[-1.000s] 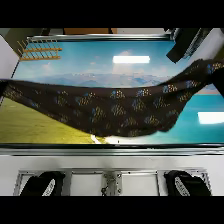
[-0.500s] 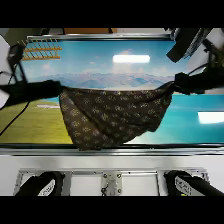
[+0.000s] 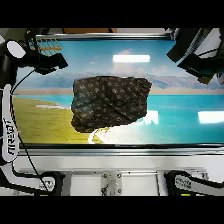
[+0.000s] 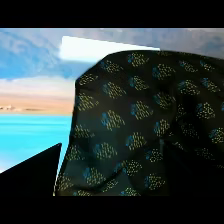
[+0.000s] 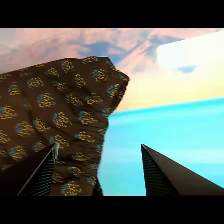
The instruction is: Fold the clothes and pants, and hang the long-sleeved shirts on hangers.
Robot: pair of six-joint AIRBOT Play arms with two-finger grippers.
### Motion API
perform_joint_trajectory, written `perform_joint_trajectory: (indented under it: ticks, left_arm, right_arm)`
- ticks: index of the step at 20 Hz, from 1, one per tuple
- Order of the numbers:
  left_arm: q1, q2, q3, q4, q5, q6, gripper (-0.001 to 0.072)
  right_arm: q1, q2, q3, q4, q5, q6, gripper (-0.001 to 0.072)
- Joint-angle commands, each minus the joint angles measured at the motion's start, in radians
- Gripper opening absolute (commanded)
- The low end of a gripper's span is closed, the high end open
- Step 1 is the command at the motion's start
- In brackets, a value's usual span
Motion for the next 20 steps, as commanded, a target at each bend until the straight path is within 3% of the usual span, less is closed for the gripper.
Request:
perform_joint_trajectory:
  ticks: [1,6,9,14,20]
  left_arm:
    - [0.054,0.010,-0.102,-0.100,-0.045,0.016,0.0675]
    - [0.055,0.042,-0.346,-0.141,-0.093,0.081,0.0676]
    - [0.055,0.142,-0.620,-0.051,-0.006,0.061,0.0675]
    - [0.036,0.255,-0.974,-0.100,0.090,0.061,0.0675]
    - [-0.055,0.264,-1.093,-0.196,0.262,0.078,0.0675]
  right_arm:
    - [-0.010,0.106,-0.081,-0.106,0.027,-0.018,0.0564]
    - [0.033,0.237,-0.299,-0.106,0.058,-0.052,0.0564]
    - [0.057,0.305,-0.449,-0.105,0.060,-0.052,0.0564]
    - [0.140,0.323,-0.610,-0.103,0.016,-0.030,0.0564]
    - [0.283,0.297,-0.733,-0.102,-0.165,0.053,0.0565]
